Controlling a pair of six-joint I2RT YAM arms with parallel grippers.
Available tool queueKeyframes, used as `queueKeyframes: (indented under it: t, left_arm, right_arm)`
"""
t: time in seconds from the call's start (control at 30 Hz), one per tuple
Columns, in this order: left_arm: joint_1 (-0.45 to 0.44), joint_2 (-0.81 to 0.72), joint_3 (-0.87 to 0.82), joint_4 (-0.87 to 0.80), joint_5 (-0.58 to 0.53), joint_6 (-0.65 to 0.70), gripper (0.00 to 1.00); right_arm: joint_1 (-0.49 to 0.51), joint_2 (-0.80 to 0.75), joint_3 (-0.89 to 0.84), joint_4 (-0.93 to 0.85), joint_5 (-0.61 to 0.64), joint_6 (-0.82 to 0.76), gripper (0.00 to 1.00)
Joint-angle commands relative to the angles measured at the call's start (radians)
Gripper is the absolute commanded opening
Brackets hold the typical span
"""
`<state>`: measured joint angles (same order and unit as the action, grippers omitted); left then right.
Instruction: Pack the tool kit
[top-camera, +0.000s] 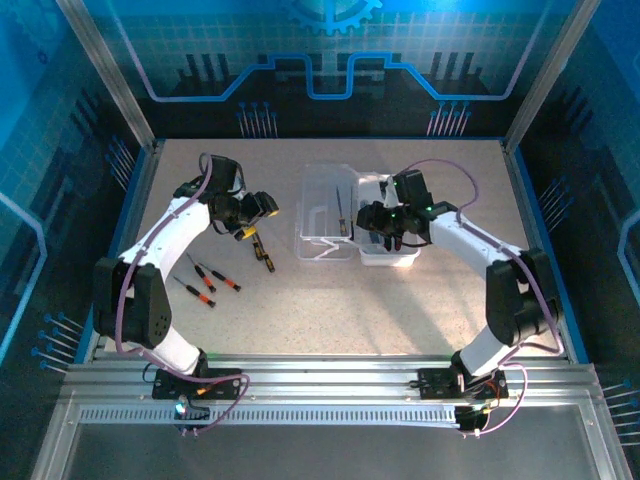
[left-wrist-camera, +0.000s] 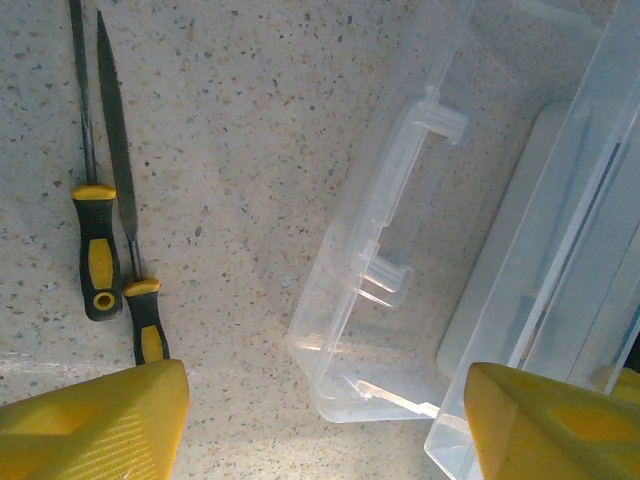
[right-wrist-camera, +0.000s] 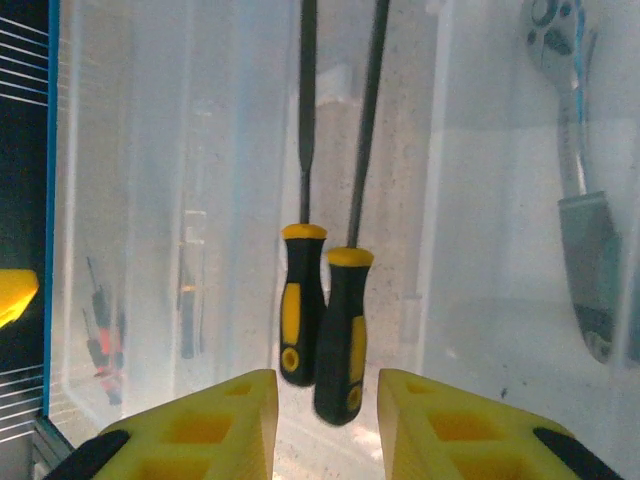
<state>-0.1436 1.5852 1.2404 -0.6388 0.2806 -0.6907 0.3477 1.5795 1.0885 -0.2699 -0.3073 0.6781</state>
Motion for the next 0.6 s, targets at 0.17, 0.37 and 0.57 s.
queueKeyframes:
  t: [0.17,0.37,0.57]
  left_arm:
    - [0.005,0.025,-0.009,-0.088,-0.109,0.064,0.71]
    - [0.005,0.049,-0.038,-0.067,-0.130,0.071,0.65]
    - [0.006,0.128,-0.034,-0.094,-0.239,0.107,0.58]
  right_arm:
    - [0.014,-0.242,-0.019,-0.107,0.094,-0.051,0.34]
    - [0.028,-0.334,-0.060,-0.121,0.096,-0.032,0.34]
    - [0.038,-0.370,-0.099,-0.114,0.093,-0.020,0.33]
